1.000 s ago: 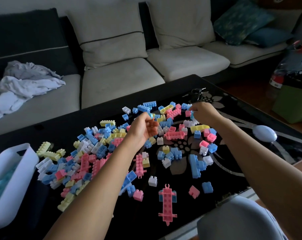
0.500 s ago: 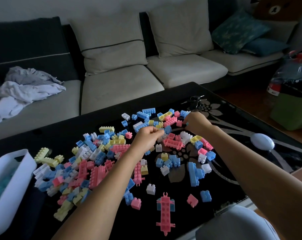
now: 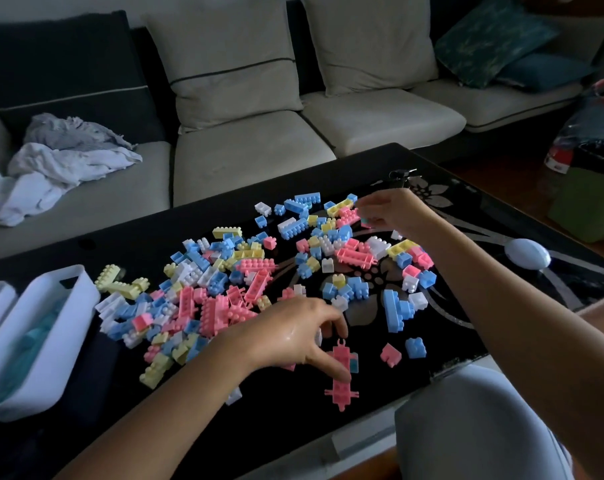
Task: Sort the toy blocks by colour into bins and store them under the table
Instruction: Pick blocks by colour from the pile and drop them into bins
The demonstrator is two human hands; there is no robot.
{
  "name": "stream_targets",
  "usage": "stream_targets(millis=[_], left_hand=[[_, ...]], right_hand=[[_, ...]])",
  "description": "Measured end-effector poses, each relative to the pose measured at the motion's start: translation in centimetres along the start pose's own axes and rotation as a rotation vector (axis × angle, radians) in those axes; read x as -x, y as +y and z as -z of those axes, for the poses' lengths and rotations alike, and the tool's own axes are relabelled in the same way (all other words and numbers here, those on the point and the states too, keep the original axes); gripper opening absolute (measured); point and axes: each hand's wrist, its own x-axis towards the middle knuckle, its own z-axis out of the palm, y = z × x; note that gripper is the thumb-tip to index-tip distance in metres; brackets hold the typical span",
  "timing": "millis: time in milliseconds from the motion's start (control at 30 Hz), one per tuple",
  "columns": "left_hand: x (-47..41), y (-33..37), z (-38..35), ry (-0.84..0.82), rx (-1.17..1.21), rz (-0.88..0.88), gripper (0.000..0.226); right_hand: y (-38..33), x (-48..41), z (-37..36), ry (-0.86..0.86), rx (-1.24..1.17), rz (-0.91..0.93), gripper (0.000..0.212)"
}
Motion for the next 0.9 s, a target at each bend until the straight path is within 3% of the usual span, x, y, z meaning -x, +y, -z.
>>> stream_targets(millis=[133, 267, 333, 467, 567, 667, 767, 900], left_hand=[[-0.3, -0.1, -1.4, 0.036, 0.019, -0.03, 0.046], [-0.3, -1.6, -0.5, 0.147, 0.271, 0.026, 0.029], [-0.2, -2.4, 0.1, 0.188, 0.398, 0.029, 0.019], [0.3, -4.0, 1.0, 0.286, 0.491, 0.057, 0.016], [0.7, -5.5, 1.6, 0.327, 0.531, 0.101, 0.018], [1.3, -6.5, 1.9, 0.322, 0.727, 0.128, 0.019], [1.7, -7.7, 1.4, 0.329, 0.962, 0.109, 0.028], [1.3, -9.0, 0.5, 0.319, 1.202, 0.04, 0.033]], right_hand=[[-0.2, 2.5, -1.5, -0.28, -0.592, -0.171, 0.011], [0.4, 4.0, -1.9, -0.351, -1.048, -0.293, 0.043], [0.4, 4.7, -1.9, -0.33, -1.166, -0.304, 0.047], [0.2, 5.7, -2.1, -0.237, -1.223, -0.372, 0.018], [0.2, 6.4, -2.4, -0.218, -1.257, -0.43, 0.016], [-0.1, 7.1, -3.3, -0.244, -1.117, -0.413, 0.013], [-0.4, 7.7, -5.1, -0.333, -0.744, -0.349, 0.017], [-1.6, 10.0, -7.5, -0.417, -0.074, 0.006, 0.018]])
